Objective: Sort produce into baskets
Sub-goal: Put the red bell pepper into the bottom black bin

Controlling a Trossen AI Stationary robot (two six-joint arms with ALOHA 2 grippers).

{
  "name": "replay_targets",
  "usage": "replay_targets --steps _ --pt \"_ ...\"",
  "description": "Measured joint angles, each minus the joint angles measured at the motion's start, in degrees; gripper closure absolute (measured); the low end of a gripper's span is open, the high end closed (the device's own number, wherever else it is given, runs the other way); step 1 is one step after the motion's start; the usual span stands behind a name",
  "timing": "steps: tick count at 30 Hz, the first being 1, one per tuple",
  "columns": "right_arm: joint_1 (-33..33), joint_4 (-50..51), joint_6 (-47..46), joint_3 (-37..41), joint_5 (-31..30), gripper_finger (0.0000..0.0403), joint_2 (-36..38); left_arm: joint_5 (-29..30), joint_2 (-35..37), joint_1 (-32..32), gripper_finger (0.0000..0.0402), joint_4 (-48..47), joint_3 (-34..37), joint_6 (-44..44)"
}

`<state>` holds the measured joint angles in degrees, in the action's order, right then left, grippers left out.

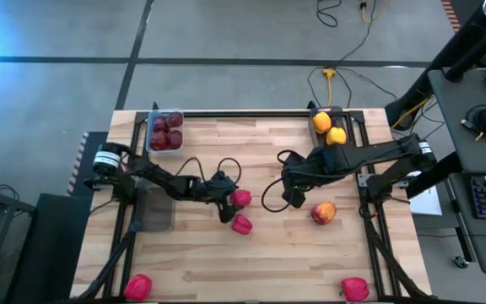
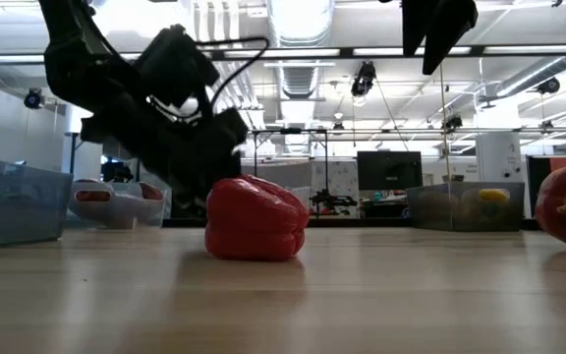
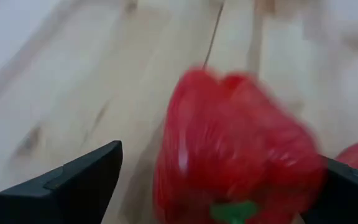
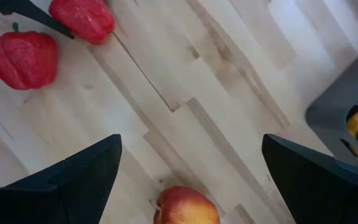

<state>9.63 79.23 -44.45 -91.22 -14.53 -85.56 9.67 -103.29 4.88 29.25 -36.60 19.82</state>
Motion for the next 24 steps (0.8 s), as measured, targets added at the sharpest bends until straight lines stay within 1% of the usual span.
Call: replay_targets --steps 5,10,12,14,16,18,20,22,24 --pt "0.0 0.1 -0.1 0.0 0.1 0.0023 0.0 0.1 -1.3 0.0 0.0035 1.4 0.0 0.3" --pt "0.0 0.0 1.4 0.0 0.0 0.0023 0.0 0.3 -1.2 0.0 0.0089 2.1 -0.1 2.2" --pt "-0.3 0.0 1.9 0.0 -0.1 0.0023 0.0 0.3 -0.2 0.0 0.0119 1.4 -0.1 4.3" --pt "-0.4 -0.2 2.1 0.0 -0.5 0.0023 0.0 0.3 2.4 0.0 0.0146 -0.6 -0.1 5.7" --pt "-0.5 -0.3 2.3 0.0 -0.6 0.0023 0.0 0.3 6.3 0.3 0.0150 -3.5 0.0 6.4" --pt "-0.5 -0.5 2.3 0.0 -1.1 0.0023 0.0 0.3 12.0 0.7 0.0150 -7.9 0.5 6.4" --pt "-0.4 -1.1 1.4 0.0 -1.3 0.0023 0.0 0.9 18.7 1.3 0.0150 -14.7 0.5 7.2" --pt "-0.4 -2.1 0.1 0.0 -1.6 0.0023 0.0 2.7 26.3 2.1 0.0150 -25.6 0.2 8.5" --pt "-0.3 -3.4 -1.0 0.0 -2.1 0.0023 0.0 3.4 33.1 2.8 0.0150 -39.5 -1.5 9.4"
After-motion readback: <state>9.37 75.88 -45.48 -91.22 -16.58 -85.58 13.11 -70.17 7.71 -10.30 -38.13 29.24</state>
